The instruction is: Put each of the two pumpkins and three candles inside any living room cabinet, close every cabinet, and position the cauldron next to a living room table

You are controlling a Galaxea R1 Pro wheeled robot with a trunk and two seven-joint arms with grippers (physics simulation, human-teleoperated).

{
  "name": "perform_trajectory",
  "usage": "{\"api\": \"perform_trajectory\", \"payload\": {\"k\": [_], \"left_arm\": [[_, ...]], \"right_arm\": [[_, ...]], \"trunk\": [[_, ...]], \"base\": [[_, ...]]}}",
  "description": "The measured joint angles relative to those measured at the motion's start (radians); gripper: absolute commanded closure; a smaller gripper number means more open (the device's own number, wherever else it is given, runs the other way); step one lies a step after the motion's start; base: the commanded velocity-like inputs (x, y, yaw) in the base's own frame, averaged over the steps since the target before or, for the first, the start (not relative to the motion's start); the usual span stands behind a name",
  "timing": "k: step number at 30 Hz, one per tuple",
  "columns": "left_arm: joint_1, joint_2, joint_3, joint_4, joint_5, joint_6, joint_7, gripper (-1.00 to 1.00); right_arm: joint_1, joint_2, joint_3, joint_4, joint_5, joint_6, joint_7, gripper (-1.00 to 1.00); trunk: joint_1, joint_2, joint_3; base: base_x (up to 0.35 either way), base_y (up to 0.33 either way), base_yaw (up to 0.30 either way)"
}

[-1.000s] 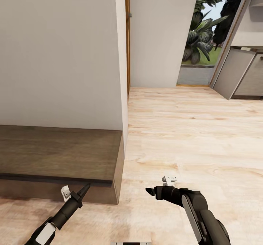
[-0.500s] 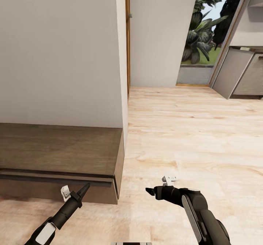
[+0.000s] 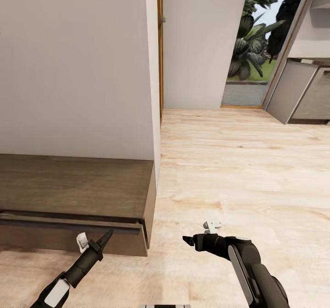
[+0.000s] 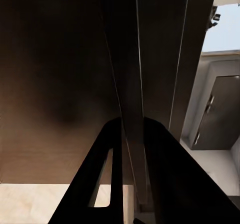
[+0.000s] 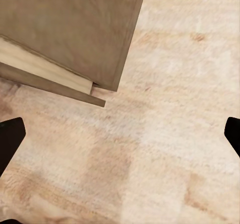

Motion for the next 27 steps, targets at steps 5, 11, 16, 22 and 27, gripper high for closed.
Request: {"api": "perform_trajectory", "payload": {"k": [5, 11, 16, 22, 27], "left_arm": [[0.000, 0.000, 0.001, 0.001, 0.000, 0.001, -0.001, 1.00], [0.000, 0.000, 0.002, 0.001, 0.000, 0.001, -0.001, 1.00], [0.000, 0.000, 0.003, 0.000, 0.000, 0.000, 0.000, 1.00], [0.000, 0.000, 0.004, 0.000, 0.001, 0.002, 0.001, 1.00], [0.000, 0.000, 0.005, 0.003, 0.002, 0.002, -0.003, 1.00]], "right_arm": [[0.000, 0.000, 0.000, 0.000, 0.000, 0.000, 0.000, -1.00], [0.000, 0.000, 0.000, 0.000, 0.000, 0.000, 0.000, -1.00], [0.000, 0.000, 0.000, 0.000, 0.000, 0.000, 0.000, -1.00], [0.000, 0.000, 0.000, 0.000, 0.000, 0.000, 0.000, -1.00], [0.000, 0.000, 0.000, 0.000, 0.000, 0.000, 0.000, -1.00]], "trunk": [[0.000, 0.000, 0.000], [0.000, 0.000, 0.000], [0.000, 0.000, 0.000], [0.000, 0.000, 0.000], [0.000, 0.000, 0.000]], "base": [[-0.028, 0.000, 0.000], [-0.032, 0.000, 0.000], [-0.064, 0.000, 0.000], [-0.054, 0.000, 0.000], [-0.006, 0.000, 0.000]]}}
